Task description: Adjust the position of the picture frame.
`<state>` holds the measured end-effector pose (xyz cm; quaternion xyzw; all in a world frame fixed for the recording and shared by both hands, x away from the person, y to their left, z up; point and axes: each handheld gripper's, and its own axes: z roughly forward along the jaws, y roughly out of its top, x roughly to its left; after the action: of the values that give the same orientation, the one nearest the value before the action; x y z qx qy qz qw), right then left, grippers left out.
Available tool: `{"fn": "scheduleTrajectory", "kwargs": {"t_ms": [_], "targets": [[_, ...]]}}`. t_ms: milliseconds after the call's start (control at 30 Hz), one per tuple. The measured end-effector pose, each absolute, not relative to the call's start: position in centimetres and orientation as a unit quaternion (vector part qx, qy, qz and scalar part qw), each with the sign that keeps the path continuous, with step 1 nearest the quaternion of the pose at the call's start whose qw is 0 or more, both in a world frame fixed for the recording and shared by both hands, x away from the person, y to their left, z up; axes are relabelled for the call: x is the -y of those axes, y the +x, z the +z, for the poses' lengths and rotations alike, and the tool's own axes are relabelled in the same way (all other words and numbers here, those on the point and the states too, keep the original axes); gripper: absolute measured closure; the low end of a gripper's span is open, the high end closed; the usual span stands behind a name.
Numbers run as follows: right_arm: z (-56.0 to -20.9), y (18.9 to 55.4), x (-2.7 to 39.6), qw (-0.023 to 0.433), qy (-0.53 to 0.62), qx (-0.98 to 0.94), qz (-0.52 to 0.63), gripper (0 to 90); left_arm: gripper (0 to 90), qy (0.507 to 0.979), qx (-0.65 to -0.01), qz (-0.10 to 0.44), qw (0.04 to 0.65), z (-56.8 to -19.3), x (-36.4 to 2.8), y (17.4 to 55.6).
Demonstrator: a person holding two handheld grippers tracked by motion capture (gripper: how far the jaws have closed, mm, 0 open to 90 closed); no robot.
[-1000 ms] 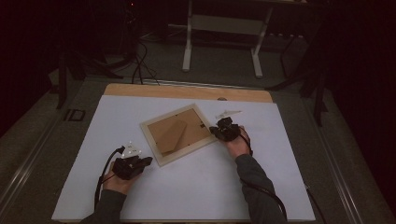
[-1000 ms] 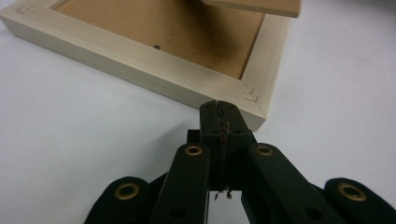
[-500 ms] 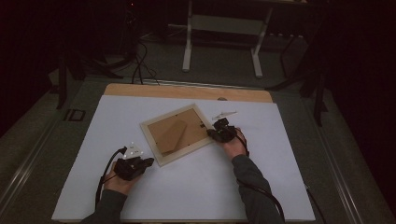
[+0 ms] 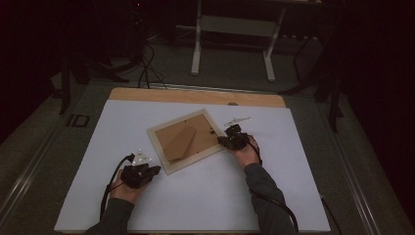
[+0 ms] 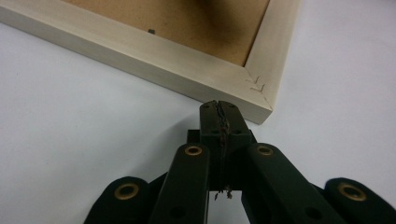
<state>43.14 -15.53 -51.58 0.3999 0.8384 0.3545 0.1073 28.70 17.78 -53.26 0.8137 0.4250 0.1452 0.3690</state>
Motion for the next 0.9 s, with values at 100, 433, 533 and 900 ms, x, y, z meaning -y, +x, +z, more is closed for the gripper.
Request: {"fn": "scheduleTrajectory", "kwargs": {"t_ms": [100,433,533,900], "targets": [[-51.6,43.0,15.6,0.106,0.399,-0.839,0.355,89.8,90.0,0.812,-0.432,0.144,0.366,-53.4,-17.8,28.9],[-51.6,42.4,16.0,0.102,0.399,-0.839,0.356,89.8,90.0,0.803,-0.450,0.149,0.363,-53.6,-18.1,29.6],[-51.6,42.2,16.2,0.099,0.399,-0.838,0.358,89.8,90.0,0.805,-0.447,0.149,0.360,-53.6,-17.9,29.7],[-51.7,41.6,16.5,0.099,0.397,-0.837,0.363,89.9,90.0,0.810,-0.441,0.146,0.358,-53.7,-17.4,29.7]]}}
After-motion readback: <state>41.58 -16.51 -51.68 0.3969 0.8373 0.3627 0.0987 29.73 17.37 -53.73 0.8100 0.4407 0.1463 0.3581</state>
